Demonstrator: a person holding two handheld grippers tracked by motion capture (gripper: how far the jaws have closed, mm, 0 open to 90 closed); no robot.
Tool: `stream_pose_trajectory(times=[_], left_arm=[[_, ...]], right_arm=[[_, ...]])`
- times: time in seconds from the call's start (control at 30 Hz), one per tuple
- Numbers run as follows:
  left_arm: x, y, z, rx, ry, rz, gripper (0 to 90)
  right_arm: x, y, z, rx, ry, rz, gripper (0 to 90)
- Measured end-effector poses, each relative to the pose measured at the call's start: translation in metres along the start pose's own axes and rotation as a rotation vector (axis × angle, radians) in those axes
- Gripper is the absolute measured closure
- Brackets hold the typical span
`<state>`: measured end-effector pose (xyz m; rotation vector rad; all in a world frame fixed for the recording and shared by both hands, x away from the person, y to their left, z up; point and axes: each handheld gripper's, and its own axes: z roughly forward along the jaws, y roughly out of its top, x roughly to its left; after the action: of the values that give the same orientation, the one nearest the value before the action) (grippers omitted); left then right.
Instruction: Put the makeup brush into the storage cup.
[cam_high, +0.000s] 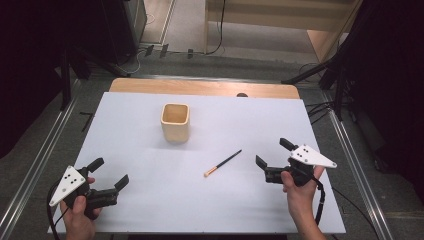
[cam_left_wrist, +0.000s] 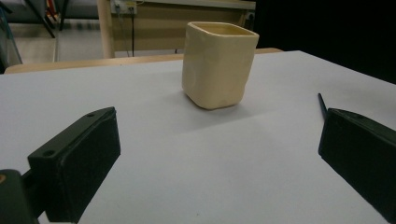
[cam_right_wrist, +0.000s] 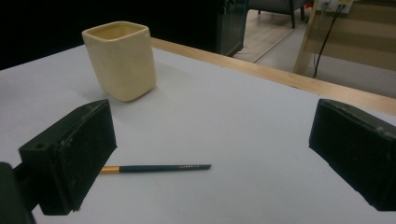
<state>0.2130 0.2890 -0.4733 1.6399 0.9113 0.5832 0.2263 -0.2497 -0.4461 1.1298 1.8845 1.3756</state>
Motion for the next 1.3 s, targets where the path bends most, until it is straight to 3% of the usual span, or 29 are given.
stream_pose_trajectory(times=[0.47,0.53,0.93,0.97,1.0,1.03,1.1,1.3], left_arm=[[0.001,0.0,-0.001,-0.004,0.005,-0.005,0.0],[0.001,0.0,-0.001,-0.003,0.005,-0.001,0.0],[0.001,0.0,-0.001,-0.005,0.001,-0.002,0.0],[0.001,0.0,-0.001,-0.005,0.0,-0.001,0.0],[0.001,0.0,-0.001,-0.005,0.0,-0.001,0.0],[0.001,0.0,-0.001,-0.005,0.0,0.0,0.0],[0.001,0.0,-0.001,-0.005,-0.001,-0.001,0.0],[0.001,0.0,0.0,-0.004,-0.002,0.001,0.0]], right_arm=[[0.01,0.02,0.038,0.072,0.072,-0.036,5.6],[0.012,0.025,0.047,0.101,0.087,-0.063,6.3],[0.015,0.041,0.068,0.186,0.146,-0.113,13.5],[0.015,0.045,0.072,0.22,0.182,-0.125,13.7],[0.015,0.045,0.072,0.22,0.182,-0.125,13.7],[0.017,0.048,0.076,0.262,0.199,-0.164,14.1],[0.019,0.051,0.08,0.307,0.205,-0.195,14.3],[0.019,0.058,0.088,0.367,0.235,-0.202,23.8]])
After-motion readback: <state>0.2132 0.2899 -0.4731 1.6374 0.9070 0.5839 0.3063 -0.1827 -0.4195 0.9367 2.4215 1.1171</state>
